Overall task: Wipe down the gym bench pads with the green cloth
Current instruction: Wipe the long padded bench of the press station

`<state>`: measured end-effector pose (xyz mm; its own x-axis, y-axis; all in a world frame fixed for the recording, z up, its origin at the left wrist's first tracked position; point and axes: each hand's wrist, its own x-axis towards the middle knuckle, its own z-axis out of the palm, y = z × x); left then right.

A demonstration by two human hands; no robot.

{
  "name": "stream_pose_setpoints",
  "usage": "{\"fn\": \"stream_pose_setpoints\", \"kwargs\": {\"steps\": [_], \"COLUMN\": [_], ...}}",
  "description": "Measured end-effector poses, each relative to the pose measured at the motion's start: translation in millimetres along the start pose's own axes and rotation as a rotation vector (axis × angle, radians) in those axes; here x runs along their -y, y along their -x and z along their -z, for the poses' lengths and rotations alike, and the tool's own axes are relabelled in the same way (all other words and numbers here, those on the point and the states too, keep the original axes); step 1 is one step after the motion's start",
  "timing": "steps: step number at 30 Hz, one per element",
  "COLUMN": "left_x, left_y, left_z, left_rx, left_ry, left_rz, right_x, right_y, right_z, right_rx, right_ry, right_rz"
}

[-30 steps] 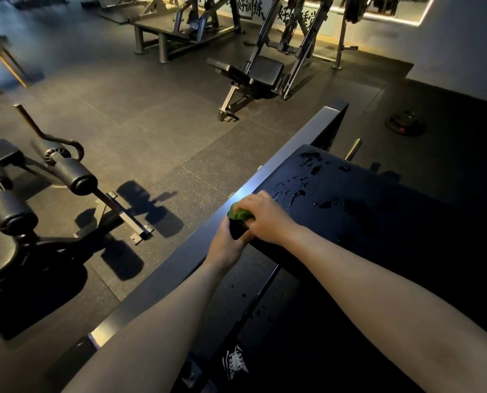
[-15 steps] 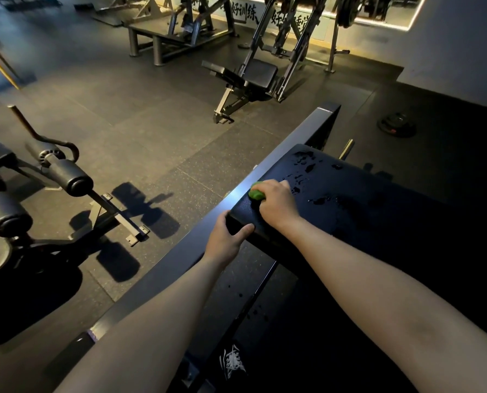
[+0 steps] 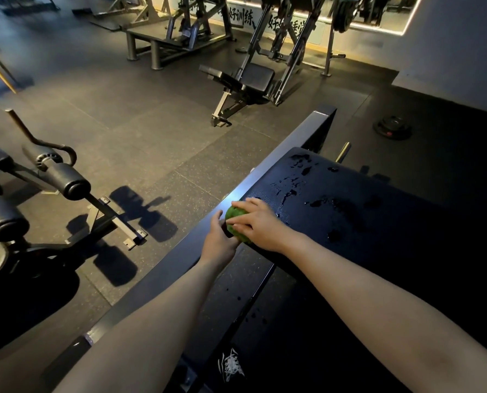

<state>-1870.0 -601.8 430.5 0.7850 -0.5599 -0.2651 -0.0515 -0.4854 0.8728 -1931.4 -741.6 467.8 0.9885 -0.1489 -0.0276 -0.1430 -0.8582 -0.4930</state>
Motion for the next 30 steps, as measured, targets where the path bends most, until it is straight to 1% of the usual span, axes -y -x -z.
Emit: {"fn": "stream_pose_setpoints", "kwargs": {"steps": [2, 7, 10, 11, 13, 15, 16, 17, 21, 22, 25, 27, 30], "left_x": [-2.2, -0.4, -1.3, -1.7, -3.0, -6.1, -9.5, -11.4, -16.1, -19.1, -36.5, -47.8, -61.3], "left_y": [-1.4, -3.9, -5.4, -6.3, -8.8, -14.4, -15.8, -19.3, -29.5, -31.9, -45.6, -58.7, -83.8], "left_z": [-0.3, 1.9, 3.6, 4.9, 6.7, 8.4, 8.0, 6.4, -1.9, -2.9, -4.2, -4.0, -8.0], "left_rx": [-0.016, 0.018, 0.043, 0.051, 0.044, 0.043, 0.044, 0.034, -0.020, -0.015, 0.006, 0.027, 0.070], "left_ry": [0.013, 0.052, 0.016, -0.006, -0.075, -0.109, -0.122, -0.134, -0.140, -0.161, -0.317, -0.432, -0.489], "left_rz": [-0.020, -0.044, -0.058, -0.058, -0.054, -0.030, -0.020, -0.016, -0.071, -0.085, -0.141, -0.133, -0.104], "right_x": [0.2, 2.8, -1.8, -6.1, -20.9, -31.7, -34.2, -34.6, -27.5, -29.3, -37.0, -40.3, -50.1], "right_y": [-8.4, -28.3, -36.6, -39.5, -44.8, -46.0, -45.5, -43.5, -22.9, -19.6, -19.6, -27.5, -46.6], "right_z": [2.7, 10.4, 13.5, 15.3, 20.5, 26.6, 27.0, 27.3, 23.2, 21.9, 23.3, 26.3, 34.2], "right_rx": [-0.056, -0.112, -0.195, -0.243, -0.363, -0.471, -0.480, -0.450, -0.203, -0.178, -0.191, -0.219, -0.237], "right_ry": [-0.045, -0.051, -0.029, 0.010, 0.045, -0.035, -0.064, -0.063, -0.035, -0.054, -0.086, -0.064, -0.037], "right_rz": [0.018, -0.005, -0.062, -0.104, -0.275, -0.446, -0.463, -0.426, -0.133, -0.077, 0.004, 0.015, -0.007]}}
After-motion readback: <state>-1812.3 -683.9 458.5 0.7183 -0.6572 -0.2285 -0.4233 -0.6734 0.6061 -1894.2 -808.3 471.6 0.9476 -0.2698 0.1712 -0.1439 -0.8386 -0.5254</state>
